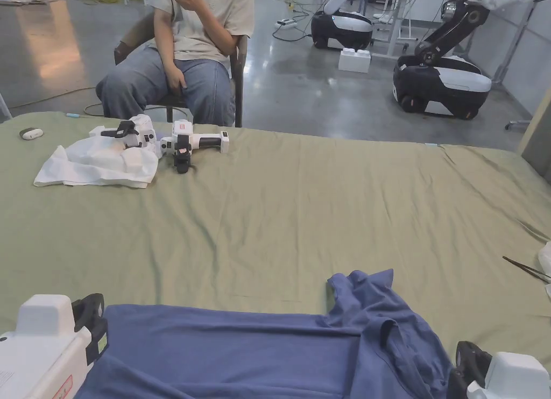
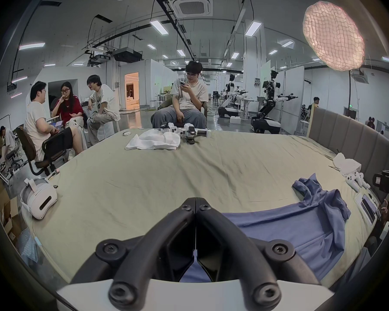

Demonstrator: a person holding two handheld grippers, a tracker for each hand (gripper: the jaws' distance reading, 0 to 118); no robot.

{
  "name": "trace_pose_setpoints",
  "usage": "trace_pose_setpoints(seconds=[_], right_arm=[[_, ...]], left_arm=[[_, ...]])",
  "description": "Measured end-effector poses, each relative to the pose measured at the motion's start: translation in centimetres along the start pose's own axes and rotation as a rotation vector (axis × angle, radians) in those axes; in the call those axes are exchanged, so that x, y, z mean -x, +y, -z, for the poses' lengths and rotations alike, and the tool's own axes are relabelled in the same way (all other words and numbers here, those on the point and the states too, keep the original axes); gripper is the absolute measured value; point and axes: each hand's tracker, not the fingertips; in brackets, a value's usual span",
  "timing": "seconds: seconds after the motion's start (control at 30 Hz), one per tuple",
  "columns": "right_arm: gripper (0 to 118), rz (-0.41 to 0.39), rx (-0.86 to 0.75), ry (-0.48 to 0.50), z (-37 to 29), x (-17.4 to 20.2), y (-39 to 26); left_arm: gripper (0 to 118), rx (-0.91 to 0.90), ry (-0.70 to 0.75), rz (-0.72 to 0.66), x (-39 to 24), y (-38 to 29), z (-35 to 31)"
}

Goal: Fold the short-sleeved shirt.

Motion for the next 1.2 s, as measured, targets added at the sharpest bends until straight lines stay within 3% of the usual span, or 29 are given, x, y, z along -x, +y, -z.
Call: trace_pose_setpoints(seconds=[0.23,0.53,0.77,0.87,1.03,1.1,1.2], right_arm=[[0,0.008,-0.030,0.045,1.3,1.8,1.1],[0,-0.037,0.027,0.111,5.2,3.8,2.9],[0,-0.070,-0.019,0.127,7.0,4.7,4.0],[0,-0.047,-0.016,0.135,7.6,4.8,4.8],[0,-0.029,0.008,0.143,8.2,4.9,5.6],[0,-0.029,0.018,0.147,8.5,4.8,5.6],[0,-0.034,0.040,0.144,8.8,4.6,5.5]], left_arm=[[0,0.058,0.016,-0.026,0.6,-0.4,0.7],[0,0.117,0.014,-0.014,1.5,-1.8,1.5],[0,0.100,0.039,-0.009,2.1,-1.0,2.9],[0,0.110,0.048,0.007,3.1,-0.3,5.2],[0,0.316,-0.008,0.022,5.5,0.2,12.4],[11,0.423,-0.037,0.008,5.7,0.2,15.5],[50,0.547,-0.044,0.002,6.7,-0.7,20.3]])
